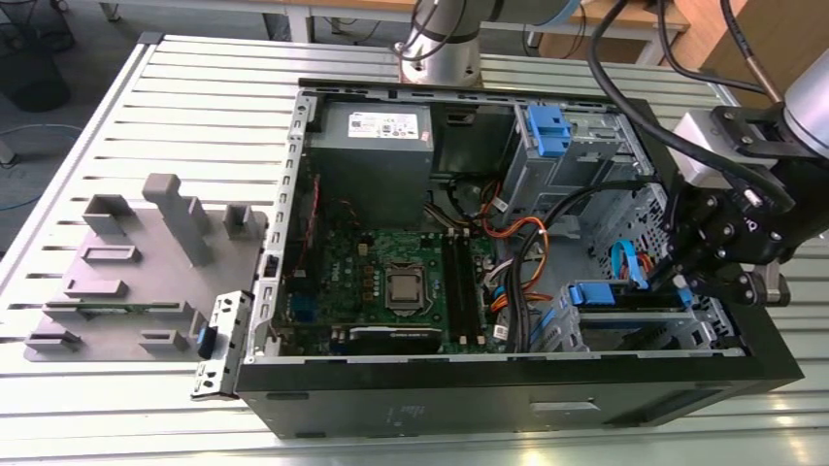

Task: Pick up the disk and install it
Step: 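Insert the second disk wire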

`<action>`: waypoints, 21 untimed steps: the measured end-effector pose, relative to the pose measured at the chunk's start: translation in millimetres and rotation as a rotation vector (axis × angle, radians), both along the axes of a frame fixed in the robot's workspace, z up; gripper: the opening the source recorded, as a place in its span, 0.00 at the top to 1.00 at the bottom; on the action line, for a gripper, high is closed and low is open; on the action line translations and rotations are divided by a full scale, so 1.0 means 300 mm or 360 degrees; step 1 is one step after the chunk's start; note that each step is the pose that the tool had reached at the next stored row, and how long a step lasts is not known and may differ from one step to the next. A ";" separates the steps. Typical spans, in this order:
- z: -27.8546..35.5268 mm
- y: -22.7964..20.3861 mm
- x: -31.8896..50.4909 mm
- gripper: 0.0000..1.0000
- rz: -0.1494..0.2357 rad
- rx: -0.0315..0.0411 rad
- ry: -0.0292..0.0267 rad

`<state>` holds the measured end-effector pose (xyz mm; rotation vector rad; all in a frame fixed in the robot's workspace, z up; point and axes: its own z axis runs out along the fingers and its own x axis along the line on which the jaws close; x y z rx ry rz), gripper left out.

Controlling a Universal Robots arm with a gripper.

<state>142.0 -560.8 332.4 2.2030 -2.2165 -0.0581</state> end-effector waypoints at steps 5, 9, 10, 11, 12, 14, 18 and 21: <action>-0.008 0.000 0.000 0.84 0.0000 -0.0001 0.00000; -0.012 0.000 0.000 0.84 0.0000 -0.0001 -0.00001; -0.012 0.000 0.000 0.84 0.0000 -0.0001 -0.00001; -0.012 0.000 0.000 0.84 0.0000 -0.0001 -0.00001; -0.012 0.000 0.000 0.84 0.0000 -0.0001 0.00000; -0.013 0.000 0.000 0.84 0.0000 0.0000 0.00000; -0.014 0.000 0.000 0.77 0.0000 0.0000 0.00000; -0.012 0.000 0.000 0.70 0.0000 -0.0001 -0.00001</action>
